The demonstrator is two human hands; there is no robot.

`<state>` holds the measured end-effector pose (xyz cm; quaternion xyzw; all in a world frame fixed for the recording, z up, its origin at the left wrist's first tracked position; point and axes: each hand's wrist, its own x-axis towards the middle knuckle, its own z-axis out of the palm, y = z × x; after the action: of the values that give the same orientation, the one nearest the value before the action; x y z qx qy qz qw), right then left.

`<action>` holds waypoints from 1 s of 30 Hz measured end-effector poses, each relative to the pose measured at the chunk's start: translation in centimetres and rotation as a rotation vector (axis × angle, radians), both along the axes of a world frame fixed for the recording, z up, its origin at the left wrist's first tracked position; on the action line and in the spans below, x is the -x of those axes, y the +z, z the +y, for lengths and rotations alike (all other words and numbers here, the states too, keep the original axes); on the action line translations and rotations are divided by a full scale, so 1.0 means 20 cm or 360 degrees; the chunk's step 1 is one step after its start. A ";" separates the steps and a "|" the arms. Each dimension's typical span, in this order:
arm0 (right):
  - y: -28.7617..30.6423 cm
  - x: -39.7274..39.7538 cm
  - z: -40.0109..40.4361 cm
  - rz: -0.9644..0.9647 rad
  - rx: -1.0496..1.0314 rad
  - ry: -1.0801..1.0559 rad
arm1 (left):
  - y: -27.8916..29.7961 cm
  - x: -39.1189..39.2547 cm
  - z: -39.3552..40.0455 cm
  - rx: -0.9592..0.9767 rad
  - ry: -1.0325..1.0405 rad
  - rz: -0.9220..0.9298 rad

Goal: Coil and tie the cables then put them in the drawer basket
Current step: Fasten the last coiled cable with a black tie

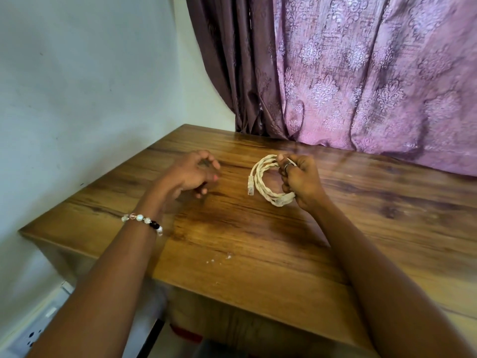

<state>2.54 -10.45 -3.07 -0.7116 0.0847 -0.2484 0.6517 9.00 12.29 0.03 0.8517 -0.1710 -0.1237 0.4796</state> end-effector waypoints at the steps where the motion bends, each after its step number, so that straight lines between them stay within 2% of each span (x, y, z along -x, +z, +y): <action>1: 0.00 0.01 0.00 0.0002 -0.0011 0.0003 | 0.01 0.02 -0.03 0.0108 -0.0026 0.0032; 6: 0.05 0.06 -0.07 -0.0041 -0.0091 -0.0046 | 0.07 0.03 -0.18 0.0647 -0.0111 0.0252; 10: 0.07 0.08 -0.14 -0.0109 -0.0196 -0.0125 | 0.11 0.03 -0.32 0.0841 -0.0372 0.0291; 14: 0.09 0.09 -0.22 -0.0164 -0.0255 -0.0224 | 0.12 0.04 -0.47 0.0627 -0.0388 -0.0090; 18: 0.07 0.08 -0.28 -0.0147 -0.0180 -0.0371 | 0.10 0.04 -0.62 0.0288 -0.0206 -0.0781; 21: 0.06 0.07 -0.32 -0.0103 -0.0085 -0.0511 | 0.03 0.02 -0.68 0.0216 -0.0189 -0.1143; 26: 0.05 0.06 -0.32 -0.0143 0.0002 -0.0587 | -0.02 0.03 -0.69 0.0159 -0.0260 -0.1278; 30: 0.05 0.05 -0.30 -0.0199 0.0062 -0.0625 | -0.04 0.09 -0.72 0.0036 -0.0096 -0.1402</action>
<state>1.63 -16.40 -2.13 -0.6770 0.1763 -0.4160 0.5809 7.20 -2.19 -0.77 0.8126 -0.3852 0.2392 0.3663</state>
